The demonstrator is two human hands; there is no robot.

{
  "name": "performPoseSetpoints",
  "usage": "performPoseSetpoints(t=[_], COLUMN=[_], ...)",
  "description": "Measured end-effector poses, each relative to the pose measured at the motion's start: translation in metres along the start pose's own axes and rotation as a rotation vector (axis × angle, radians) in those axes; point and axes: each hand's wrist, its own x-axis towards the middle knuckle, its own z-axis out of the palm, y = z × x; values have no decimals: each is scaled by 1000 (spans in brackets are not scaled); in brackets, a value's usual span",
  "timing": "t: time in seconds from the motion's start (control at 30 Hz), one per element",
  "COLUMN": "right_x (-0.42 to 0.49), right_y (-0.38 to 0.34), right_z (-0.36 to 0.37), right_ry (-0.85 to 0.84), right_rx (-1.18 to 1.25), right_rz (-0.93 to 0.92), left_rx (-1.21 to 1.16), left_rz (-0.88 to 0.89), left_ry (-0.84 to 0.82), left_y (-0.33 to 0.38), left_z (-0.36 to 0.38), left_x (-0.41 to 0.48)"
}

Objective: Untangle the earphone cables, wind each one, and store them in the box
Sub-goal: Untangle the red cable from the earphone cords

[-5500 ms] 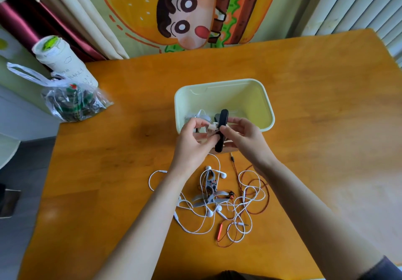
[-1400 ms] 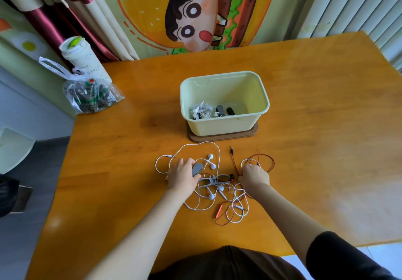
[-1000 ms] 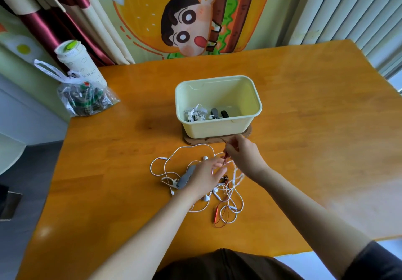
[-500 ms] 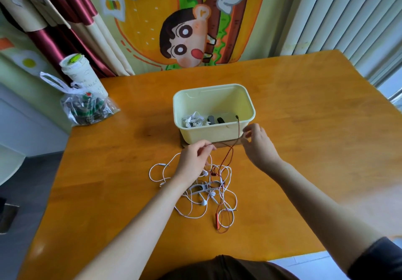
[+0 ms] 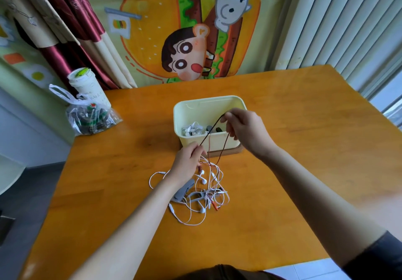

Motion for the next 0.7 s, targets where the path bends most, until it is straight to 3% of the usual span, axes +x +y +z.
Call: performPoseSetpoints(t=[0.17,0.3,0.43,0.6,0.7], right_x=[12,12,-1,-21,-23], right_y=[-1,18,32,8,-2], right_z=[-18,-29,-24,12,25], right_ry=[249,377,124,-31,-162], right_rx=[131,-69,-549,-270,-178], right_rz=[72,165,298,-143,-207], left_rx=[141,128,34,89,105], left_rz=[-89,-16,163,296,300], left_ry=[-143,4,124,92,54], left_y=[-20,-17,18,58,59], left_z=[-6,-16,-23,-23,-24], left_x=[-6,-5,-5,-5,-5])
